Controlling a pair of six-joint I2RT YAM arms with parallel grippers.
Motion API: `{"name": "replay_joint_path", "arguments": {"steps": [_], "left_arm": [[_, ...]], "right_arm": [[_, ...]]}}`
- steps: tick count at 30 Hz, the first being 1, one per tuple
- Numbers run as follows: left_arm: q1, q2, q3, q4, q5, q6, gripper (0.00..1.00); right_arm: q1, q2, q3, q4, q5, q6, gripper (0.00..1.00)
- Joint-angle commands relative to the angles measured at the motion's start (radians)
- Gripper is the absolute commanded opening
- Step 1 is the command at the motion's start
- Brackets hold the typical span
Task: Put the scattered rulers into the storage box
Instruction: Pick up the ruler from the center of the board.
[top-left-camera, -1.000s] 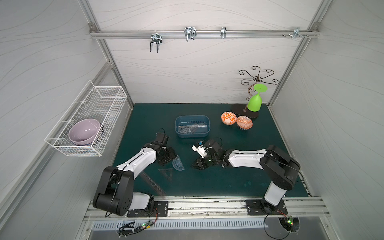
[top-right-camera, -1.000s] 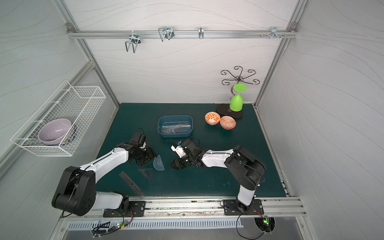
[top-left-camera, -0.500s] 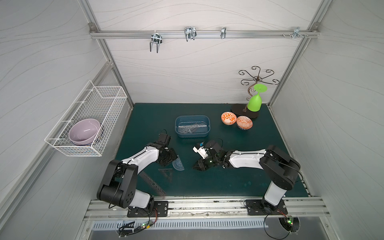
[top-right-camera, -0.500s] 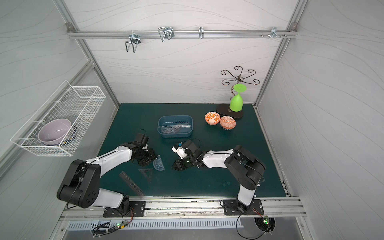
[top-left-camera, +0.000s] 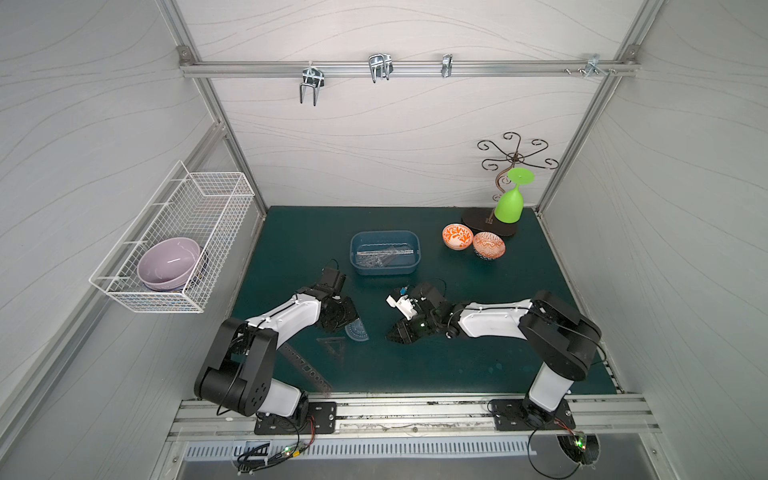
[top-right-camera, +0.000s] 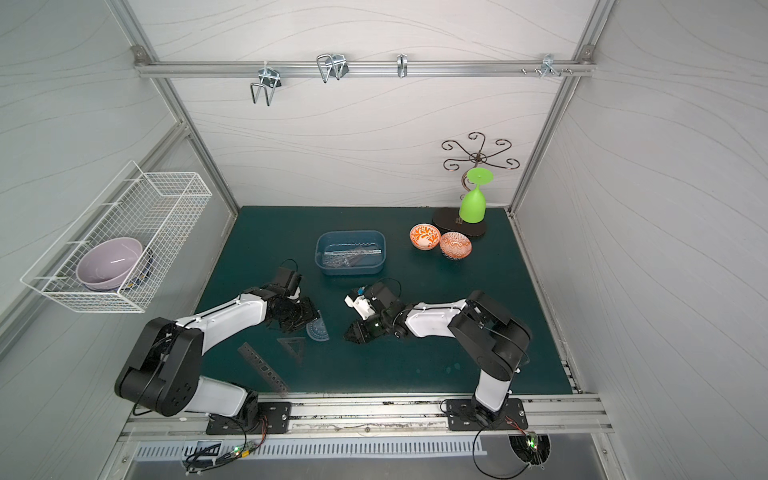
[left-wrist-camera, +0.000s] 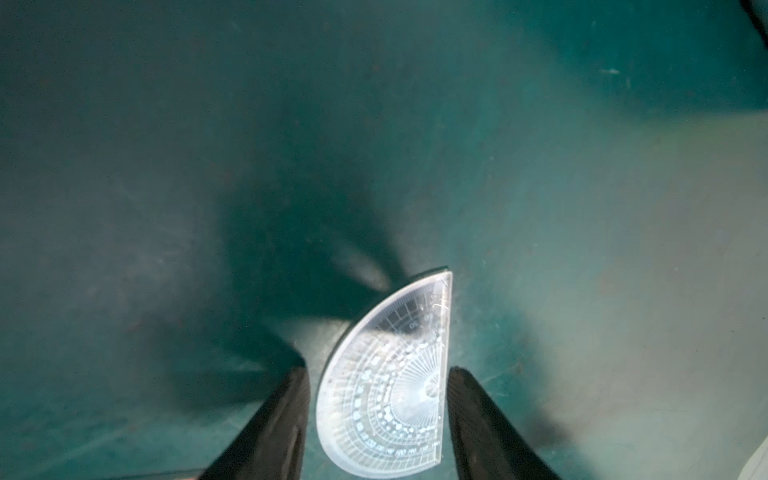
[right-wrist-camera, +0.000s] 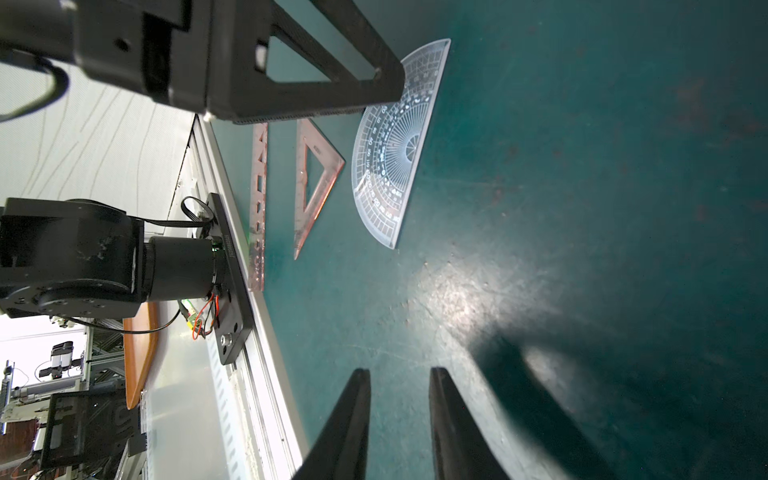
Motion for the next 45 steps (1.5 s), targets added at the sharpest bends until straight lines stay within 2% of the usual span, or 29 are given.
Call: {"name": "replay_joint_path", "arguments": {"steps": [1,14,25,28,33,37,40,45], "left_arm": [[0.009,0.011,0.005,0.009,0.016,0.001,0.96],[0.026,0.002,-0.002,0.021,0.037,-0.006,0.96],[0.027,-0.031,-0.017,0.028,0.046,-0.009,0.95],[0.027,-0.047,-0.033,0.030,0.053,-0.009,0.93],[0.022,-0.078,-0.105,0.033,0.102,-0.036,0.88],[-0.036,-0.096,-0.193,0.048,0.080,-0.076,0.85],[-0.069,-0.083,-0.247,0.080,0.051,-0.119,0.84],[-0.072,-0.007,-0.276,0.128,0.031,-0.164,0.82]], "right_arm": [[-0.008,0.007,-0.015,0.019,-0.012,-0.015,0.15],[-0.067,-0.109,-0.020,-0.072,-0.074,-0.075,0.40],[-0.086,-0.210,-0.012,-0.186,-0.121,-0.118,0.45],[-0.082,-0.261,-0.032,-0.232,-0.178,-0.149,0.44],[-0.039,-0.409,-0.222,-0.298,-0.315,-0.257,0.41],[0.042,-0.480,-0.381,-0.392,-0.424,-0.357,0.36],[0.114,-0.508,-0.503,-0.404,-0.424,-0.394,0.34],[0.205,-0.514,-0.640,-0.333,-0.451,-0.399,0.31]]}}
